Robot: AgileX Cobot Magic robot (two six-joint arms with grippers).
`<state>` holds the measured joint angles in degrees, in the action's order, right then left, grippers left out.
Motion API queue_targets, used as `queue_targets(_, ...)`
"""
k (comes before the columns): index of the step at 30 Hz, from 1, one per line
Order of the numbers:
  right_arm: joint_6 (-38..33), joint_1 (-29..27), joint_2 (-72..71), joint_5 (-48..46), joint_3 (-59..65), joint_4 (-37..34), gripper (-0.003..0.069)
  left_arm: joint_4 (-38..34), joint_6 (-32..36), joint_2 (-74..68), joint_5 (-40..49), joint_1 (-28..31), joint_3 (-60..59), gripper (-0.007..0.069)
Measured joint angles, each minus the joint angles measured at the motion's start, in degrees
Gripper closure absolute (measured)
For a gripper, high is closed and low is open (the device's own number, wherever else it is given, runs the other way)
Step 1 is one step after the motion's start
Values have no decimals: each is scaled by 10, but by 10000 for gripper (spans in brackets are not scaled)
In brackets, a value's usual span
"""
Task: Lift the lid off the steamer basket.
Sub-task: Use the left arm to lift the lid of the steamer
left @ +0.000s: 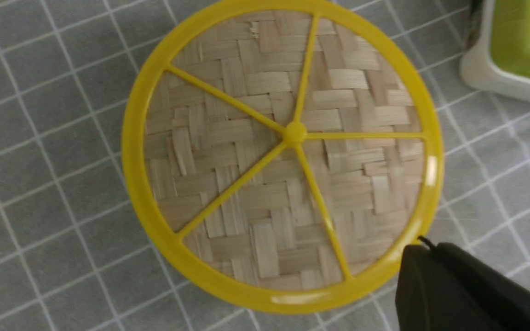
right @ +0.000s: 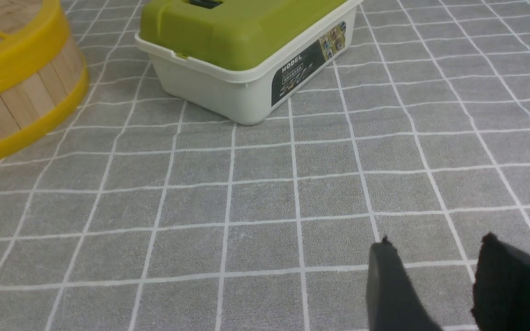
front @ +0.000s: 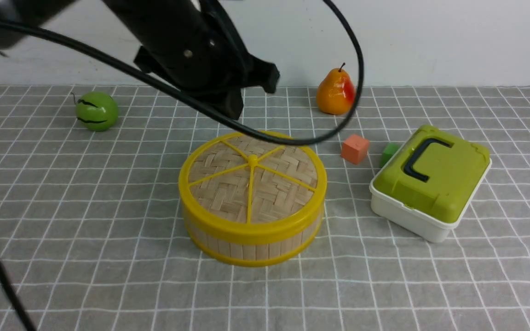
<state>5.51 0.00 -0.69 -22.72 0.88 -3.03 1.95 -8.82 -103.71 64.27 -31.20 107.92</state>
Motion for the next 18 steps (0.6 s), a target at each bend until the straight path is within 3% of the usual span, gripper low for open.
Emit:
queue_targets(3, 0, 0, 0, 0, 0, 0, 417, 49, -5, -44, -1, -24, 18, 568)
queue_targets(11, 0, 0, 0, 0, 0, 0, 417, 91, -9, -127, -41, -37, 42, 266)
queue_targets(18, 0, 0, 0, 0, 0, 0, 417, 136, -13, -161, -70, -37, 42, 225)
